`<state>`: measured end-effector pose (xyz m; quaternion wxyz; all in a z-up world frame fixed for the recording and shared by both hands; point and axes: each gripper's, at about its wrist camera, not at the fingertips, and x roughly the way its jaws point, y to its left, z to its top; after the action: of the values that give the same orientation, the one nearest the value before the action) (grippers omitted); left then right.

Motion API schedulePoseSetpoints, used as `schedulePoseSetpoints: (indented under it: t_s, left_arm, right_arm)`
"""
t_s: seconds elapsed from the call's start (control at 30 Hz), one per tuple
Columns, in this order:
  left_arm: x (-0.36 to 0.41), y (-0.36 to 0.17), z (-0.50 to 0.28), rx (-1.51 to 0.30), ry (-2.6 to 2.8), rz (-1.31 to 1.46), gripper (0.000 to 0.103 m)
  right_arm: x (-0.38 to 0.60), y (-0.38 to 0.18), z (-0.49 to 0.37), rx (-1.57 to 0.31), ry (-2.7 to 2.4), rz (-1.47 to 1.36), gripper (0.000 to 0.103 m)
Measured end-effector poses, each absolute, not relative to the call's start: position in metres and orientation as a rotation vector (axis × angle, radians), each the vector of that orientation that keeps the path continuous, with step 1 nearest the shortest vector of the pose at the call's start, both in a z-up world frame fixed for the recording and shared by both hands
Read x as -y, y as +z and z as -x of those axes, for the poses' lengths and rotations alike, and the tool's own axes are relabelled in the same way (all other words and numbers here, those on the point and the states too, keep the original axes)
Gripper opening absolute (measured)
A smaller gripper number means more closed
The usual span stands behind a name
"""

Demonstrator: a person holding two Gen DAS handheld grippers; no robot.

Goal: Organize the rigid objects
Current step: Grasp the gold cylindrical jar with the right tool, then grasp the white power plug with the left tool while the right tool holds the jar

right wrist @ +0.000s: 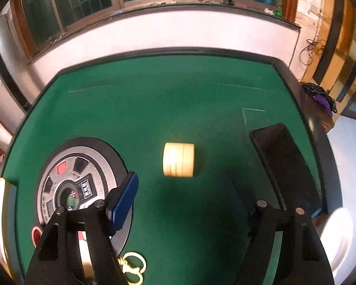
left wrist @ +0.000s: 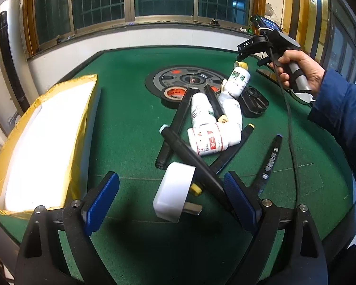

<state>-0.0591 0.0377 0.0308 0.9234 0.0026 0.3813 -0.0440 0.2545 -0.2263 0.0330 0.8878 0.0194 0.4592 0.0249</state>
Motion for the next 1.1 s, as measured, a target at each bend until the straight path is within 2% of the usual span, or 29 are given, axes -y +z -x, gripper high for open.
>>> schedulePoseSetpoints:
  t_s: [0.1,0.17,0.23,0.3,0.47,0.6,0.77,0.9,1.03,1.1]
  left_arm:
    - [-0.045,0.029,0.058,-0.797,-0.083,0.018,0.091]
    - [-0.048,0.030,0.059,-0.800,-0.078,0.022,0.091]
    - [-0.050,0.031,0.060,-0.796,-0.070,0.024,0.091]
    - [-0.051,0.031,0.061,-0.797,-0.065,0.022,0.091]
    - [-0.057,0.033,0.065,-0.796,-0.093,0.040,0.091]
    - [-0.059,0.032,0.072,-0.797,-0.114,0.043,0.091]
    - [-0.061,0.035,0.075,-0.794,-0.125,0.043,0.075]
    - [-0.057,0.038,0.074,-0.806,-0.116,0.002,0.074]
    - [-0.049,0.040,0.071,-0.816,-0.125,-0.043,0.074]
    - [-0.045,0.039,0.068,-0.836,-0.127,-0.061,0.063]
  right_arm:
    - [0.226,0.023,-0.265,-0.978,0.048,-0.053,0.068]
    - [0.229,0.017,-0.272,-0.994,0.045,-0.083,0.063]
    - [0.230,0.010,-0.276,-1.013,0.055,-0.108,0.038]
    - [0.233,0.008,-0.274,-1.024,0.068,-0.139,0.029]
    - [0.230,0.021,-0.240,-0.978,0.070,-0.134,0.028]
    - [0.226,0.048,-0.176,-0.961,0.131,-0.199,0.028]
    - [0.211,0.077,-0.088,-0.907,0.263,-0.225,0.028]
    - [0.194,0.077,-0.021,-0.850,0.394,-0.213,0.028]
    - [0.179,0.065,0.010,-0.797,0.474,-0.191,0.028]
    - [0.177,0.059,0.008,-0.806,0.489,-0.192,0.028]
